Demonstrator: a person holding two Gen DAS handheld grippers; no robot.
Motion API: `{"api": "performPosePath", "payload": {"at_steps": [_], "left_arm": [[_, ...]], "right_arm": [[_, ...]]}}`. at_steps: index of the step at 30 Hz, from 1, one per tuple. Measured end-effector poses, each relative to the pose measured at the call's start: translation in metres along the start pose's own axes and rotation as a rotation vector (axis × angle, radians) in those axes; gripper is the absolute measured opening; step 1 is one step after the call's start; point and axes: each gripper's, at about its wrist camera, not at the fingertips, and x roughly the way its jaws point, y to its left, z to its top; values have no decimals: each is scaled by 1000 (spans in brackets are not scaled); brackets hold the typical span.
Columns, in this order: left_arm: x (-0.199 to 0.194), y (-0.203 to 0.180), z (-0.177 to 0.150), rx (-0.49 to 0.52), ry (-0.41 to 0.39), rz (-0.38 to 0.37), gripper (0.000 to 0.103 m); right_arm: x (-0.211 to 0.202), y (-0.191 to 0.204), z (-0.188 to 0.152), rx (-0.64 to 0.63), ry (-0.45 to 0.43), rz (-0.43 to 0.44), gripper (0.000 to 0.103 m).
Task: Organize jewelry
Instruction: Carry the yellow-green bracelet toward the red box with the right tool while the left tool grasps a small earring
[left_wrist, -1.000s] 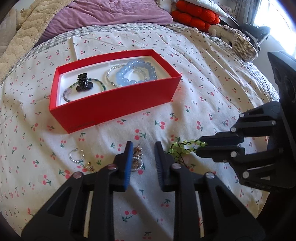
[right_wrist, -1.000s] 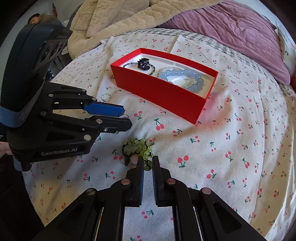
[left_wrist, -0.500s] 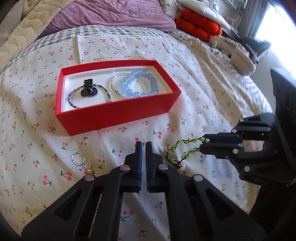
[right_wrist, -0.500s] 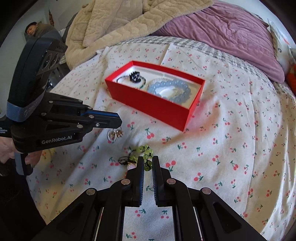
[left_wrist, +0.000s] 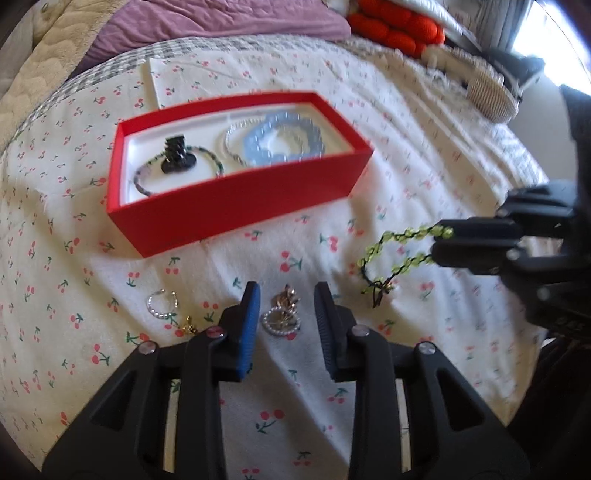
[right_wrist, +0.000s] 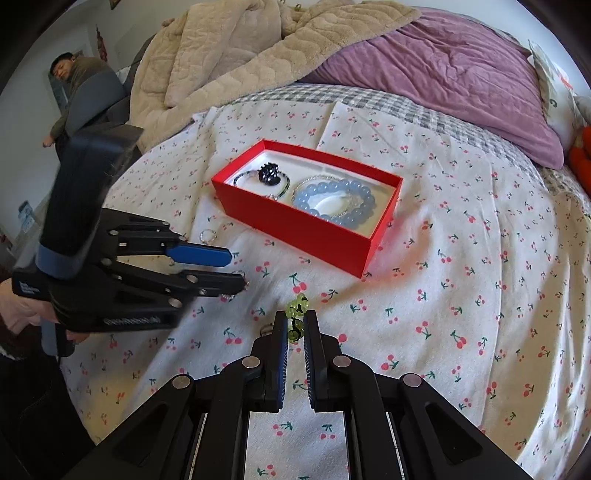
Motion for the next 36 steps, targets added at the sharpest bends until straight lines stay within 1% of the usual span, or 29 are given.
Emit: {"api": "performPosePath", "payload": {"at_steps": [2,4,5,9,15,21,27,32,36], "left_arm": [[5,-3,0,7,8,10,31],[5,-3,1,7,-2,1,9],[5,-3,2,2,-1,-5,3],[-2,6,7,-58,-27,-53,2],[-12,19,10,-141,-61,-81,2],[-28,26,17,-168,-102,-81,2],[-47,32,29,-180,-159,-57,2],[-55,40,37,-213,-189,-50,2],[-58,46,42,-244,-210,-41,2]], "right_arm": [[2,1,-1,-5,8,1,8],[4,1,-1,-8,13,0,8],[5,1,-1,-8,14,-2,8],[4,-3,0,2,9,-5,8],[-3,-8,5,20,-15,-8,8],[-15,-11,18,33,-55,-9,8],[-31,-12,39,53,-118,-4,8],[-41,-13,58,85,-174,2,8],[-41,-13,70,118,-203,9,8]]}}
